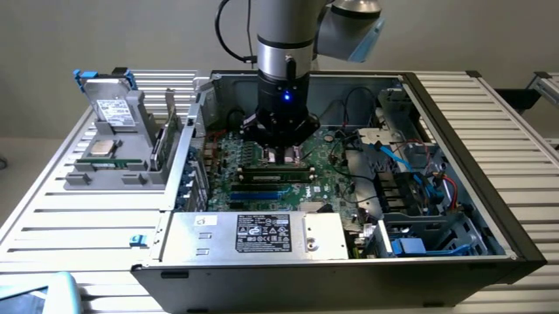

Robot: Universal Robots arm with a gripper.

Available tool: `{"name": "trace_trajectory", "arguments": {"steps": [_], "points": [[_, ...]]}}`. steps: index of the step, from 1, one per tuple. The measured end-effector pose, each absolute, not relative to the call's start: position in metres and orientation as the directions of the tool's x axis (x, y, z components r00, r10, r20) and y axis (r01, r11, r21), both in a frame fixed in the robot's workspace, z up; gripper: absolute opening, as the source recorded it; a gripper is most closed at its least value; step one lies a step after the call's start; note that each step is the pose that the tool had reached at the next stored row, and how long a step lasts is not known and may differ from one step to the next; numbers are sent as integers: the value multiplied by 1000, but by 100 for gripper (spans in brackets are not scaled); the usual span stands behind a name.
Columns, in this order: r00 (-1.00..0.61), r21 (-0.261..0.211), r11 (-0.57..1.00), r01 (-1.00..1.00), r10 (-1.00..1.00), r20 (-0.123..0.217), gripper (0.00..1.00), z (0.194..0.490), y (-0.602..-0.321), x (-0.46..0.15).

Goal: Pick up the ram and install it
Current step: 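Press down the ram until it locks into place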

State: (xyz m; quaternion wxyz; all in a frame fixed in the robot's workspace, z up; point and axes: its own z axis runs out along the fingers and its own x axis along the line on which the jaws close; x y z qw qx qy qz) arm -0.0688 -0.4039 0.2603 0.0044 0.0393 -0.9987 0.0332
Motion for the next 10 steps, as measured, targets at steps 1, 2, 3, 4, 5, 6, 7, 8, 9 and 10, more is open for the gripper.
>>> {"name": "trace_trajectory", "arguments": {"steps": [1, 2, 3, 4, 5, 6, 7, 8, 9, 10], "points": [[-997, -70, 995, -71, -71, 10, 11, 260, -404, -69], [-998, -74, 995, -64, -64, 8, 11, 260, -404, -69], [-998, -78, 995, -59, -58, 8, 11, 260, -404, -69], [-998, -78, 995, -57, -56, 8, 11, 260, -404, -69], [-999, -78, 995, -55, -54, 8, 11, 260, -404, -69], [-999, -78, 996, -53, -52, 8, 11, 260, -404, -69], [-999, -78, 996, -50, -50, 8, 11, 260, -404, -69], [-999, -78, 996, -48, -48, 8, 11, 260, -404, -69], [-999, -78, 996, -46, -46, 8, 11, 260, -404, -69], [-999, -78, 996, -44, -44, 8, 11, 260, -404, -69]]}}
